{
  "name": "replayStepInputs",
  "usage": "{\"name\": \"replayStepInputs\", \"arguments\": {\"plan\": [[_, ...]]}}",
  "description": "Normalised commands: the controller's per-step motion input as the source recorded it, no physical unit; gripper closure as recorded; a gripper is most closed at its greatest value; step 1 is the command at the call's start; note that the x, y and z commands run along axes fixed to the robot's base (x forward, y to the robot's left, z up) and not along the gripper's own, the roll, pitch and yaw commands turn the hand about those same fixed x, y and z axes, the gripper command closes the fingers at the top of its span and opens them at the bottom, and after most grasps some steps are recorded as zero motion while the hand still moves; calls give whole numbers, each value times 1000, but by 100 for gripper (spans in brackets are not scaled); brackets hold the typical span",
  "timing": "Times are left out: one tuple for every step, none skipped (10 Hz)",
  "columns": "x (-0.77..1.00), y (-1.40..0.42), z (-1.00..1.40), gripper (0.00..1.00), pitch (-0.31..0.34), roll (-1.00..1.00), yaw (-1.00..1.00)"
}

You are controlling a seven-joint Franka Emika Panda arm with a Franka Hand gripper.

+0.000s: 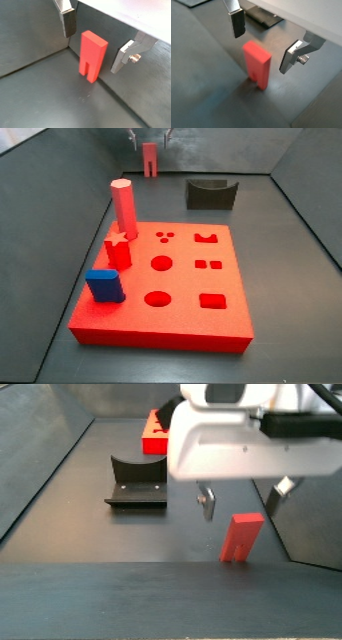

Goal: Pick up the double-square object. Move up. Move to above the board. Insert the double-square object.
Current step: Pick up the double-square object.

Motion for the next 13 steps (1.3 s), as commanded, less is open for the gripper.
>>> {"name": "replayStepInputs", "arguments": {"plan": [[0, 157, -63, 0, 0, -23, 0], [0, 0, 0, 0, 0, 0, 0], [0, 0, 0, 100, 0, 0, 0], [0, 0, 0, 100, 0, 0, 0], [0, 0, 0, 100, 0, 0, 0], [0, 0, 0, 100, 0, 0, 0], [0, 0, 0, 100, 0, 0, 0], [0, 0, 0, 100, 0, 0, 0], [0, 0, 0, 100, 0, 0, 0], [0, 0, 0, 100, 0, 0, 0], [0, 0, 0, 100, 0, 0, 0], [0, 0, 0, 100, 0, 0, 0], [0, 0, 0, 100, 0, 0, 0]]}}
